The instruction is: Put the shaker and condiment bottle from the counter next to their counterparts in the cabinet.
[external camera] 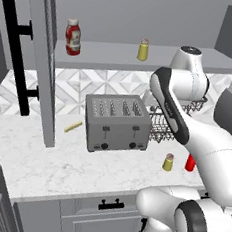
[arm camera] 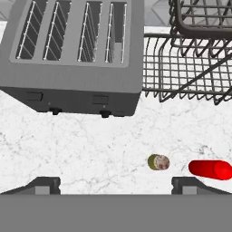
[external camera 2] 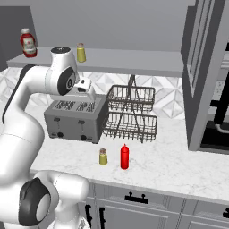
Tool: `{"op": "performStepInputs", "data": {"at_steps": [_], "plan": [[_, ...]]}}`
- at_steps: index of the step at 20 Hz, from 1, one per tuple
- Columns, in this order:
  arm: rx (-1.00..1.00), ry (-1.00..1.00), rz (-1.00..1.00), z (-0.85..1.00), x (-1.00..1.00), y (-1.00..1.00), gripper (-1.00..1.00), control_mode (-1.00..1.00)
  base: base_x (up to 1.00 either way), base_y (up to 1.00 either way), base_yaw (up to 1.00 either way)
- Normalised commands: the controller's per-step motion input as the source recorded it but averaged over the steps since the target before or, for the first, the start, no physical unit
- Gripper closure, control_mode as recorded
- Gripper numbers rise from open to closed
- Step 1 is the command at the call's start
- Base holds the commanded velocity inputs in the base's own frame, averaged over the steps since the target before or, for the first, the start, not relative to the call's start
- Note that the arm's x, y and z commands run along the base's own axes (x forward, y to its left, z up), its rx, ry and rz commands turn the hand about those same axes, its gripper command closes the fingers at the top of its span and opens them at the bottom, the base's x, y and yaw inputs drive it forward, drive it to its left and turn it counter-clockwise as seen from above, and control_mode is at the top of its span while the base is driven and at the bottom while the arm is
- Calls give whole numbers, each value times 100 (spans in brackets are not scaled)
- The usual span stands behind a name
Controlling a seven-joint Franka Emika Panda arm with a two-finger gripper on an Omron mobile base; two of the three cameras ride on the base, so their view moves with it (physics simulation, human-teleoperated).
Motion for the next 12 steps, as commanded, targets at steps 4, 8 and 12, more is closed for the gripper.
{"op": "performStepInputs", "data": {"at_steps": [4, 8, 12], "plan": [[0, -3, 0, -4, 0, -1, -100, -100, 0, 0, 0], [1, -11, 0, 0, 0, -13, -100, -100, 0, 0, 0], [3, -9, 0, -1, 0, -5, -100, -100, 0, 0, 0]]}}
